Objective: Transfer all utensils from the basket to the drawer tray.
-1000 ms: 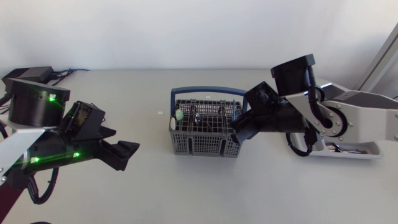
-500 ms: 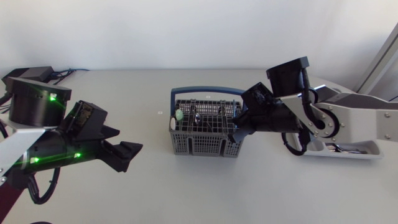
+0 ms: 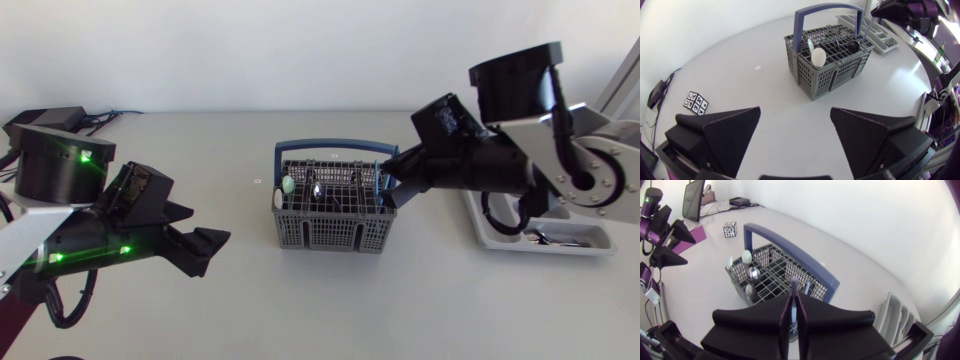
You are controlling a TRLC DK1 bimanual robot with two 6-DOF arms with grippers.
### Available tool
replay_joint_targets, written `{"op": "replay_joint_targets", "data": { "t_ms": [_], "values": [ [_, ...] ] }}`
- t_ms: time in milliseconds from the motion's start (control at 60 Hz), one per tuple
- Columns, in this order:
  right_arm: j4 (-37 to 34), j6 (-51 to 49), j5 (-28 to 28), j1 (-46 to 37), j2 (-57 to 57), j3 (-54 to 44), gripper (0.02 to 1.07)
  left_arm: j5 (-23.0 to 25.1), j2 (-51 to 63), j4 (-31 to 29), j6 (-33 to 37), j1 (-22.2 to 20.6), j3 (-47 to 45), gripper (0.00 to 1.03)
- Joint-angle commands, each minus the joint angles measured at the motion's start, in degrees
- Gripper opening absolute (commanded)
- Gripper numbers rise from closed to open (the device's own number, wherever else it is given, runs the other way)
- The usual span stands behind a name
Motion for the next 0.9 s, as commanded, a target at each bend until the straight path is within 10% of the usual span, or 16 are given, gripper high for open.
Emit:
{"op": "replay_joint_targets", "data": {
  "t_ms": [0,450,883],
  "values": [
    [-2.0,0.3,-0.1,0.6,-3.6,2.9,0.07,0.3,0.4,0.9,1.4,-0.7,0.7,0.98],
    [-22.1,0.3,-7.4,-14.8,-14.6,10.2,0.07,0.3,0.2,5.2,4.8,-4.9,-0.8,0.98],
    [-27.0,-7.8,-12.8,-38.6,1.9,13.2,0.07,-0.1,2.3,8.4,9.3,-6.6,1.2,0.98]
  ]
}}
